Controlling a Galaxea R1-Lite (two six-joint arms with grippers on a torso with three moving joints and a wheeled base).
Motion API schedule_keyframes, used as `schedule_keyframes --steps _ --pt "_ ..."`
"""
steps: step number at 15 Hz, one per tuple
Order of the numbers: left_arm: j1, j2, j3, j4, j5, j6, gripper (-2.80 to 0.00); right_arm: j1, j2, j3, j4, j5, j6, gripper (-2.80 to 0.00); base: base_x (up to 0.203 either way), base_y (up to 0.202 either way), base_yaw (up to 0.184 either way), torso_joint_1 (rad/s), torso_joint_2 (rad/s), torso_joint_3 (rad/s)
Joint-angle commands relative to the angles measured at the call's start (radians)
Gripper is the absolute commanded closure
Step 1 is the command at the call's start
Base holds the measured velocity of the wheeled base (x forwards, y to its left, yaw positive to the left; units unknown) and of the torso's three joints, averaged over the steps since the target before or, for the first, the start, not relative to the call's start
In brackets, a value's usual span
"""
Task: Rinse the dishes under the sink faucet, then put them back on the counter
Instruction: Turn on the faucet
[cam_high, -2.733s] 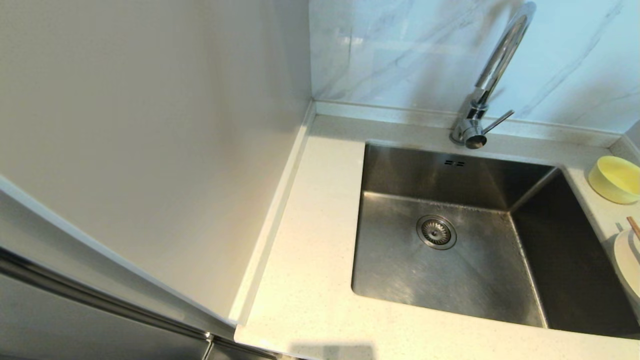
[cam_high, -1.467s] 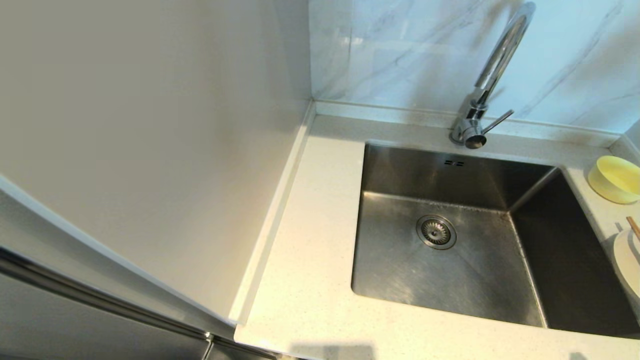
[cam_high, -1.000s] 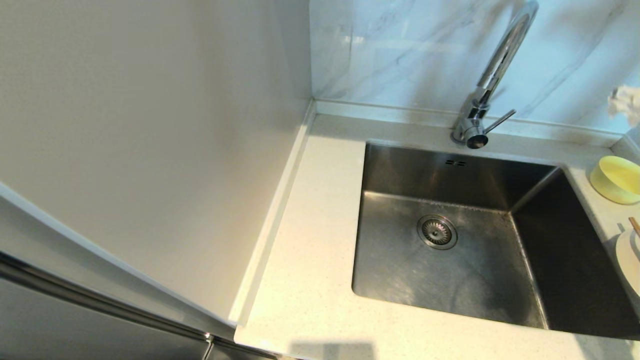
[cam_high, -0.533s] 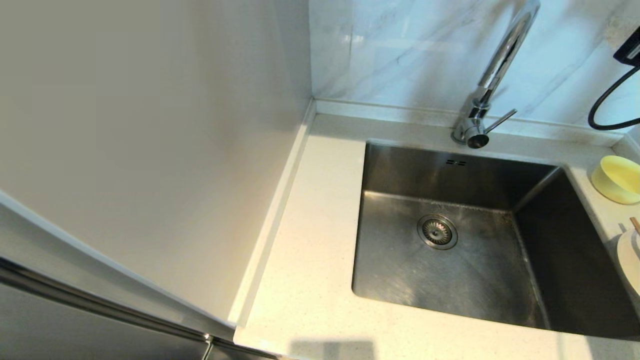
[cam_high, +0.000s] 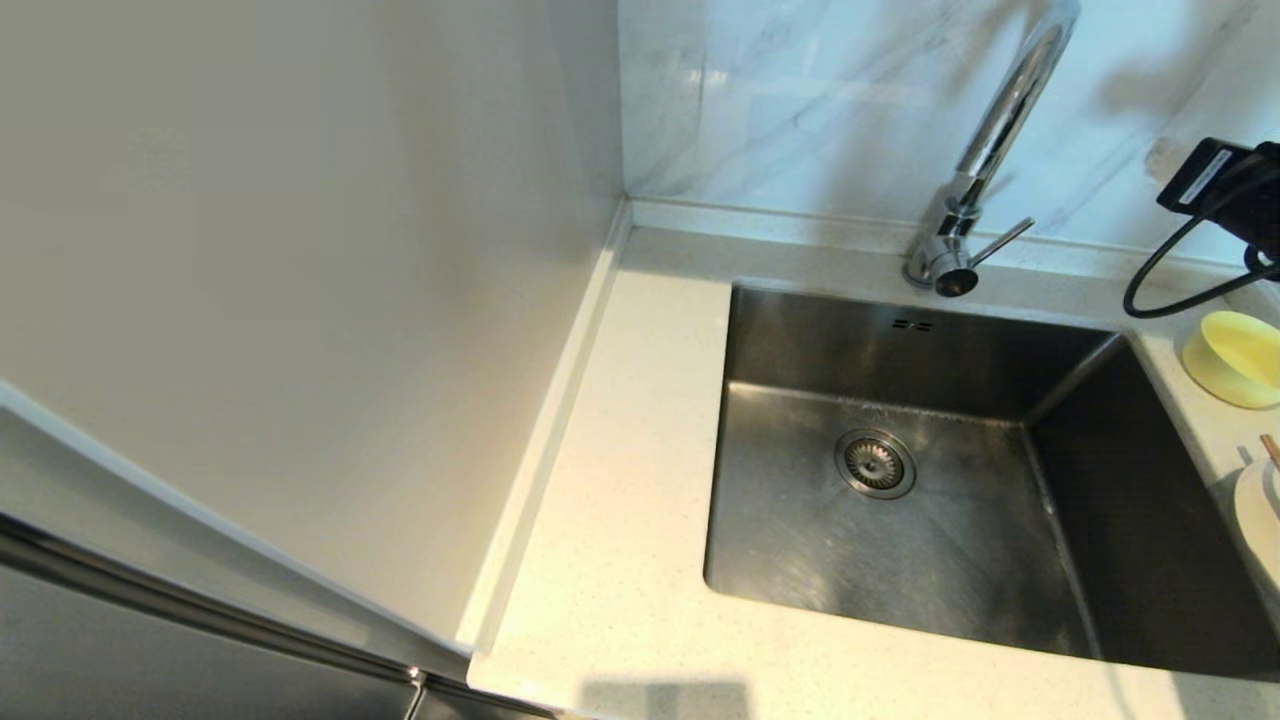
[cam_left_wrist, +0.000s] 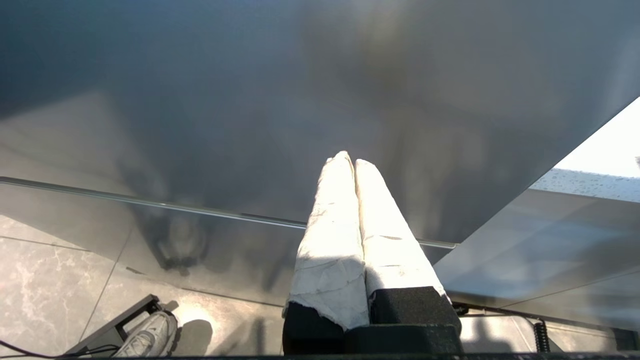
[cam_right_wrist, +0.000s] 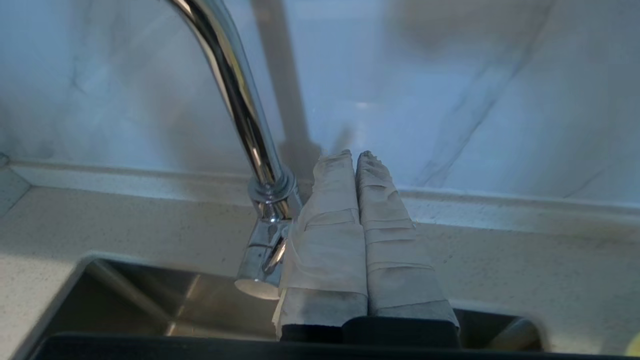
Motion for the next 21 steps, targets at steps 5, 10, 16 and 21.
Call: schedule_keyframes --steps 5,10,16,21 --pt "0.000 0.000 0.000 0.000 0.000 0.000 0.00 0.037 0.086 -0.025 -0.006 0.014 0.005 0.00 0.000 0.000 0.000 0.000 0.00 0.000" --pt "0.000 0.000 0.000 0.000 0.000 0.000 0.00 0.038 0.172 -0.099 -0.006 0.006 0.009 0.00 0.000 0.000 0.000 0.000 0.00 0.000" --pt "0.000 0.000 0.000 0.000 0.000 0.000 0.00 0.069 0.207 -0.158 -0.004 0.006 0.010 0.00 0.000 0.000 0.000 0.000 0.00 0.000" --pt "0.000 0.000 0.000 0.000 0.000 0.000 0.00 0.097 0.217 -0.161 -0.004 0.006 0.009 0.00 0.000 0.000 0.000 0.000 0.00 0.000"
